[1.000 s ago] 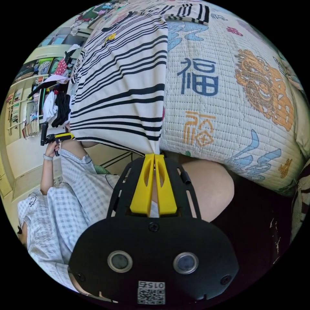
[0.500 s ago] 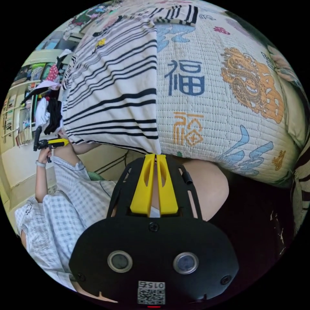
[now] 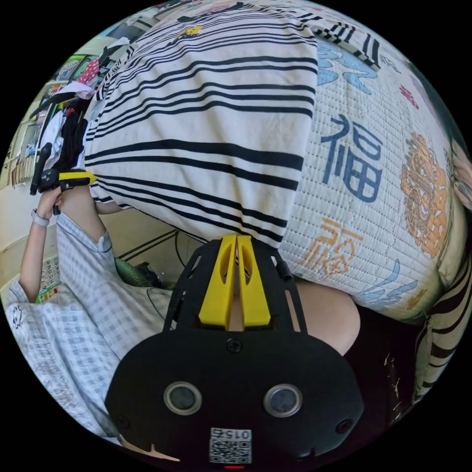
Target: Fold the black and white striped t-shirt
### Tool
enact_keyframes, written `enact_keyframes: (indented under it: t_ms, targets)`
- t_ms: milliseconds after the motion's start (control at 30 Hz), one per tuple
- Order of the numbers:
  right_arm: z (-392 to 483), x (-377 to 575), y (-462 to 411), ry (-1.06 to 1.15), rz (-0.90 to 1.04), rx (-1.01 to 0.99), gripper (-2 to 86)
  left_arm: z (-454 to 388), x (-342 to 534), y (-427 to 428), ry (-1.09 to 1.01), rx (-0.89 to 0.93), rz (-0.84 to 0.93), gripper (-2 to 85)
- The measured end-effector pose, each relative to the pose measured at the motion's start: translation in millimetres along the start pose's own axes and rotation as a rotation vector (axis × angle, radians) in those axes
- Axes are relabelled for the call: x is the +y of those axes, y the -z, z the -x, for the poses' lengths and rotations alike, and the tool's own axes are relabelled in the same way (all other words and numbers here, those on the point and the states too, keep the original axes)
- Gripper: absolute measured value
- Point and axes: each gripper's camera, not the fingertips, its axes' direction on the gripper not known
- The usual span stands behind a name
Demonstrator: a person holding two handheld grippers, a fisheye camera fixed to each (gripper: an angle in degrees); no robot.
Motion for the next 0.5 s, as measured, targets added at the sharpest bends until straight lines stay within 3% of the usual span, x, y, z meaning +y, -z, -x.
enact_keyframes:
  t_ms: [100, 200, 367, 500]
  targets:
    - [2, 5, -1, -0.006, 0.014, -0.033, -0.3, -8, -2, -19, -0.021, -0.069, 0.101, 0.0]
    - [8, 12, 12, -0.012, -0.033, -0.047, 0.4, -14, 1, -17, -0.013, -0.071, 0.08, 1.4]
    - [4, 38, 36, -0.113, -0.187, -0.02, 5.3, -2, 17, 0, 0.126, 0.025, -0.086, 9.6]
    - [4, 34, 32, -0.194, -0.186, -0.071, 8.1, 12, 19, 7, 0.277, 0.075, -0.269, 11.1]
